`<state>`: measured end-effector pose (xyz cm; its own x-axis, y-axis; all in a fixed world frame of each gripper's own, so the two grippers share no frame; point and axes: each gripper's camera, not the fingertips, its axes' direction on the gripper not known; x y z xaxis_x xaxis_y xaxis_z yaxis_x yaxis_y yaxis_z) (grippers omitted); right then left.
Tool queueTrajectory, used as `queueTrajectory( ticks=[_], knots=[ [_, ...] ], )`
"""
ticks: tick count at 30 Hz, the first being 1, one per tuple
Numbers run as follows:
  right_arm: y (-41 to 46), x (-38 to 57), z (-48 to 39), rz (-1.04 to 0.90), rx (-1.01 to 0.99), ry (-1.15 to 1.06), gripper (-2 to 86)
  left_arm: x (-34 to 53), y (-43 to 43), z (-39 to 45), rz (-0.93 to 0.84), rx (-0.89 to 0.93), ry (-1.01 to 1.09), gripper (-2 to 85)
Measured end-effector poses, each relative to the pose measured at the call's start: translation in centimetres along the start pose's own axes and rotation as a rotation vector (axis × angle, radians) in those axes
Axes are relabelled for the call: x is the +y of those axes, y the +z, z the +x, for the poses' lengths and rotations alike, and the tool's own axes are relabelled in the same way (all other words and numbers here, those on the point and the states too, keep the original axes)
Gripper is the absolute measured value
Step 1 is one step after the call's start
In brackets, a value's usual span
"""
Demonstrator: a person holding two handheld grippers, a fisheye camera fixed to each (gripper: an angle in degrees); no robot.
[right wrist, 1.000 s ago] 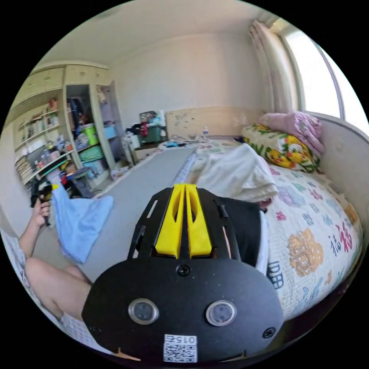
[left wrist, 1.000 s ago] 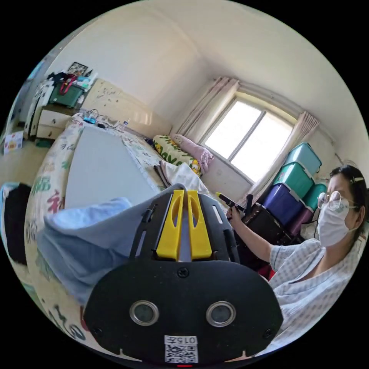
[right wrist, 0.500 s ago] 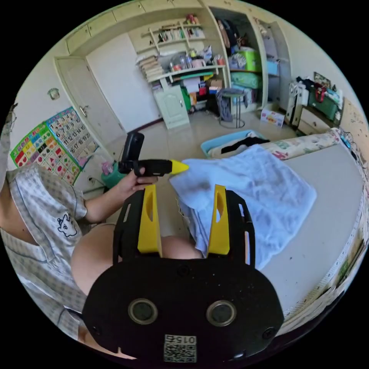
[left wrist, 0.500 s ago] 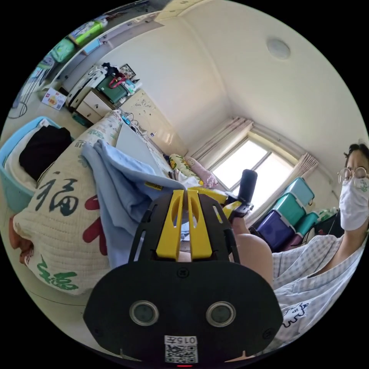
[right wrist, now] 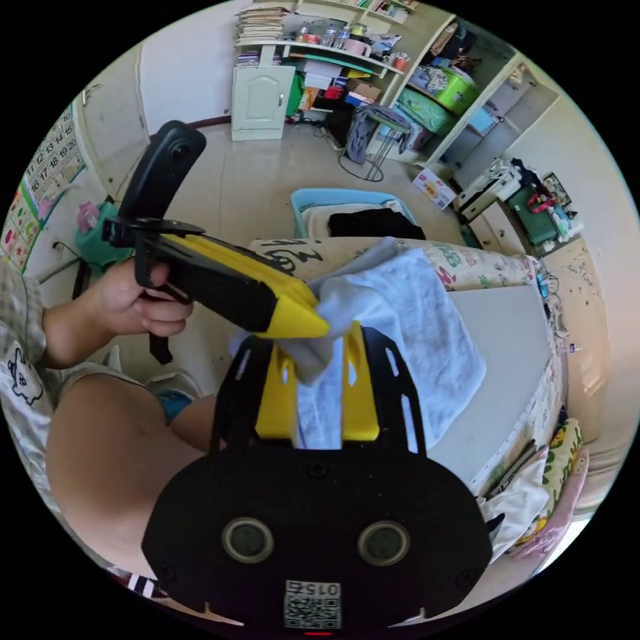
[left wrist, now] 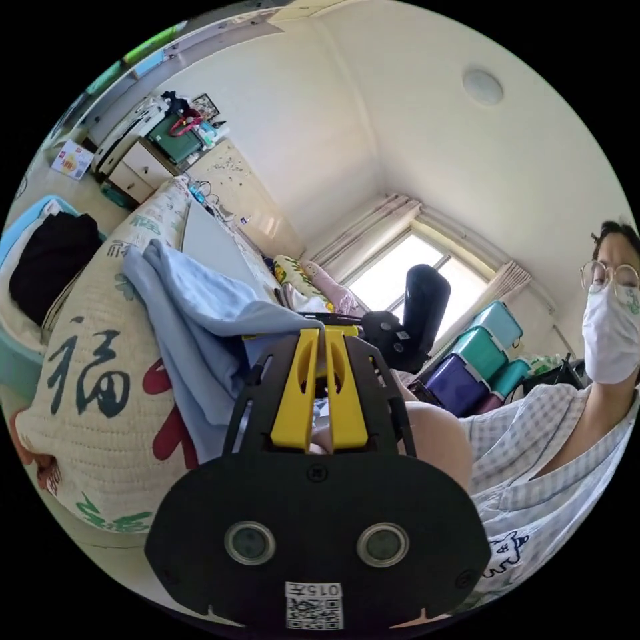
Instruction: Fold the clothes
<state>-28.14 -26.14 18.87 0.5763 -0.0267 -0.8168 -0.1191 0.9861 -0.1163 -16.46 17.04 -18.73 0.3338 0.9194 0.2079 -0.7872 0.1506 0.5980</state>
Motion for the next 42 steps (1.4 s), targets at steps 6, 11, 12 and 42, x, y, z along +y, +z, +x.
queueTrajectory(
  ticks=[6, 11, 12, 42],
  knots=[
    [-5.1, 11.7, 7.8, 0.246, -0.238, 0.258, 3.3, -7.4, -4.0, -7.4, 0.226, -0.181, -0.151, 7.5],
    [-7.9, 24.1, 12.0, 0.466, -0.386, 0.412, 2.3, -14.1, 4.7, -15.6, -0.081, -0.230, -0.326, 15.7],
    [-8.0, 25.1, 12.1, 0.464, -0.379, 0.410, 2.2, -14.3, 5.6, -16.1, -0.092, -0.236, -0.336, 15.8],
    [-18.3, 82.5, 8.2, 0.597, 0.203, 1.354, 5.4, 0.8, 38.0, 20.1, -0.710, 0.053, 0.529, 7.6]
  ],
)
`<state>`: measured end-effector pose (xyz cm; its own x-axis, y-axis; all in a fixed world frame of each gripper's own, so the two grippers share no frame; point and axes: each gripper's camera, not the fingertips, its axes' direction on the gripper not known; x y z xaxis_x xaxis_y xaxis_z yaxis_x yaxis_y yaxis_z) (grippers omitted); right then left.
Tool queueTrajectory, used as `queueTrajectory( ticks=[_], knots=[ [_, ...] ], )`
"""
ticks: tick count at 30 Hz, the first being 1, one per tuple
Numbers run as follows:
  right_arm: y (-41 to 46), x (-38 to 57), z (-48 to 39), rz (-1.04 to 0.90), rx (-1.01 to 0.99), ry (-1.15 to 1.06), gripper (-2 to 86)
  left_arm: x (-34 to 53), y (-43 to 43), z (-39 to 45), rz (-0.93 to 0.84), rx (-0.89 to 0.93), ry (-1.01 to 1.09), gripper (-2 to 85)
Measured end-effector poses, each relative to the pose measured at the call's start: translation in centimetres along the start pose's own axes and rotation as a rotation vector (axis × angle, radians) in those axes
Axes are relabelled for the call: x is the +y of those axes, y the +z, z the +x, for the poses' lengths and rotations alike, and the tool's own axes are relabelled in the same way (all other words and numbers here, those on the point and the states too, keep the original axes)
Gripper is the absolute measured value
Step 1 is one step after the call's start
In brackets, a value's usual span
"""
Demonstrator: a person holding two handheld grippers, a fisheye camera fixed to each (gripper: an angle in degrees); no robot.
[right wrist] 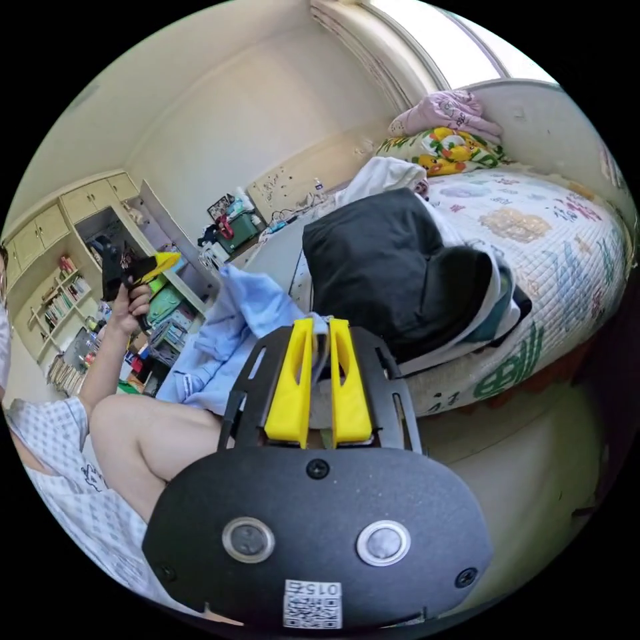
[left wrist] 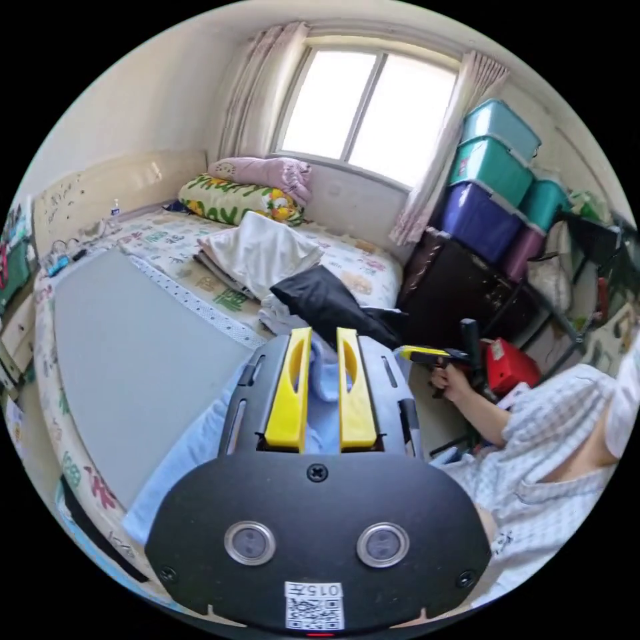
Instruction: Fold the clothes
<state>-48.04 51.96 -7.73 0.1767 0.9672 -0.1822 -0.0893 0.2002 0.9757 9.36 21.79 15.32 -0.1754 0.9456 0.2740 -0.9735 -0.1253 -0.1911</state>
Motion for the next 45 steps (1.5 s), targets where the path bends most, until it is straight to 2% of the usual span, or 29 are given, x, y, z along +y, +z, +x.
queueTrajectory(
  ticks=[2, 4, 8, 11, 14, 17, 20, 24, 29, 31, 33, 38, 45],
  knots=[
    [-0.5, -2.1, -3.9, 0.095, -0.041, -0.136, 5.6, 6.9, -4.5, 0.1, 0.119, 0.075, -0.072, 9.5],
    [0.0, -3.8, -7.9, 0.117, -0.141, -0.303, 6.1, 13.9, -7.3, 0.7, 0.180, 0.023, -0.120, 9.7],
    [4.5, -6.8, -17.7, -0.017, -0.408, -0.623, 7.5, 29.7, -10.1, 3.5, 0.153, -0.118, -0.313, 11.1],
    [10.1, -8.7, -24.1, -0.149, -0.527, -0.697, 8.9, 36.5, -9.8, 8.1, 0.242, -0.234, -0.358, 12.9],
    [15.2, -9.6, -31.2, -0.188, -0.563, -0.842, 10.5, 37.9, -7.0, 11.8, 0.231, -0.303, -0.221, 11.0],
    [21.1, -11.3, -37.4, -0.265, -0.649, -0.945, 11.5, 38.0, -4.5, 12.4, 0.226, -0.242, -0.114, 6.1],
    [26.2, -13.5, -43.3, -0.431, -0.765, -1.066, 11.6, 37.6, -2.8, 11.1, 0.190, -0.175, -0.110, 7.4],
    [31.6, -13.7, -50.5, -0.606, -0.709, -1.283, 11.9, 37.1, -0.7, 11.4, 0.118, -0.244, -0.015, 8.5],
    [38.8, -9.1, -60.0, -0.848, -0.636, -1.618, 14.8, 36.9, 3.3, 10.6, -0.025, -0.277, 0.039, 11.0],
    [41.4, -7.5, -61.8, -0.954, -0.621, -1.668, 15.8, 36.8, 4.2, 10.3, -0.065, -0.305, 0.044, 10.9],
    [44.1, -6.4, -62.8, -1.115, -0.623, -1.655, 16.0, 36.8, 4.1, 10.0, -0.058, -0.307, 0.040, 9.8],
    [45.4, -9.0, -61.0, -1.291, -0.661, -1.504, 12.0, 36.9, 3.1, 8.2, -0.086, -0.288, -0.006, 4.7],
    [40.2, -7.9, -54.0, -1.098, -0.553, -1.448, 5.4, 36.2, 0.6, 5.6, 0.023, -0.282, -0.082, 0.5]
  ],
)
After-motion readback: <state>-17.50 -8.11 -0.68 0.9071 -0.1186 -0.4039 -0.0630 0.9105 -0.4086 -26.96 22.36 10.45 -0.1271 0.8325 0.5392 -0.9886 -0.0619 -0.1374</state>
